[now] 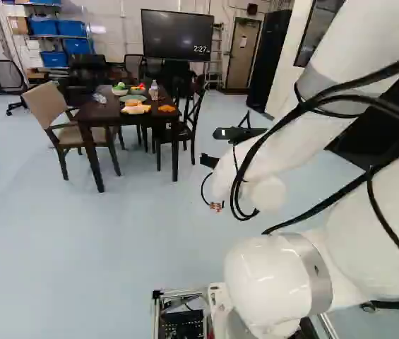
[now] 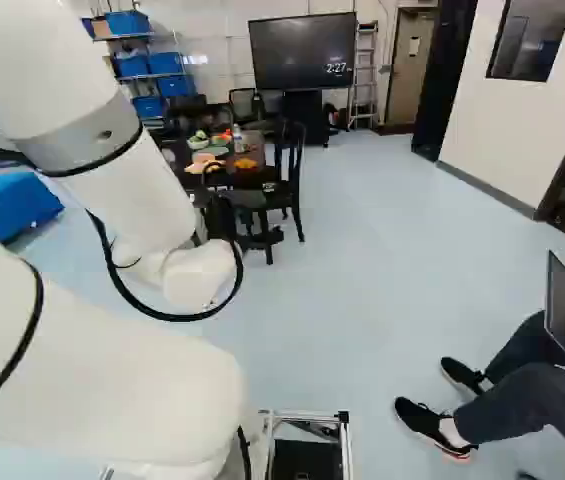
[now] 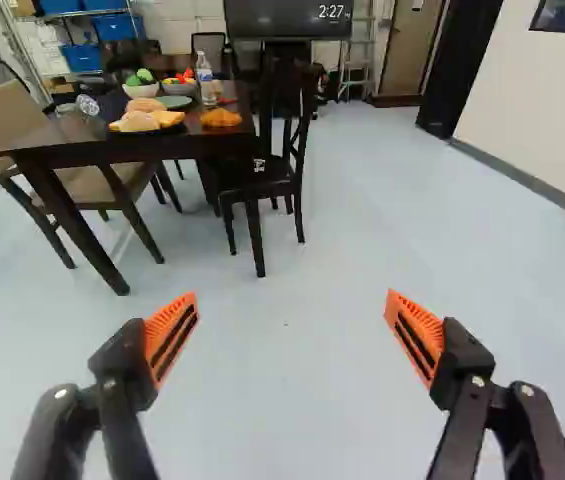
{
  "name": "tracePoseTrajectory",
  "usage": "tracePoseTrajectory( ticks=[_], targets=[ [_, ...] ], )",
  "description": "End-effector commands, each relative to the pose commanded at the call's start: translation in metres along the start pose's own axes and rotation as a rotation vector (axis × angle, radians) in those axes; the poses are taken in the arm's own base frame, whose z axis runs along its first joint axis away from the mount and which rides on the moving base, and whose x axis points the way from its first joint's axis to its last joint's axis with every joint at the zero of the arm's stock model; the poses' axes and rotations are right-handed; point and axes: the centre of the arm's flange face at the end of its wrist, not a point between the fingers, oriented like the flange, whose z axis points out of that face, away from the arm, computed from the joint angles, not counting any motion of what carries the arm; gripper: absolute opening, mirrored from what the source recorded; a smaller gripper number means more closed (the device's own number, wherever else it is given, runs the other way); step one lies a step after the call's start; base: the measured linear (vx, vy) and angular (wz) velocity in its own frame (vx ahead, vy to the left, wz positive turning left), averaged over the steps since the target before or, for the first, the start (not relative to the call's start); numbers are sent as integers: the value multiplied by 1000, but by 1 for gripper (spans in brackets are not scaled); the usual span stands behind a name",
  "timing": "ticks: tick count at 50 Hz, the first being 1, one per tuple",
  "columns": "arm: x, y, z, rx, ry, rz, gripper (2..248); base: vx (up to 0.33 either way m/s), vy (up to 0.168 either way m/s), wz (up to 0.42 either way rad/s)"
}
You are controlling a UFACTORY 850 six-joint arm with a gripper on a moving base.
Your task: Move the croissant to the empty plate
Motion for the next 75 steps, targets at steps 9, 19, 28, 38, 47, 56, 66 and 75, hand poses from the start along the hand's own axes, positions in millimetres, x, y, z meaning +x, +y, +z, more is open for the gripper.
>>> tracePoseTrajectory(
  ticks=[9,19,28,38,47,56,66,75],
  targets=[
    [0,0,0,0,0,0,247,52,1,0],
    [0,0,0,0,0,0,247,103,0,-9],
    [0,0,0,0,0,0,247,123,2,-10],
    [0,0,0,0,0,0,247,129,1,-12],
    [0,0,0,0,0,0,247,130,4,-13],
    [0,0,0,0,0,0,247,131,4,-14],
    [0,0,0,0,0,0,247,138,2,-16],
    [0,0,0,0,0,0,247,138,6,-11]
  ],
)
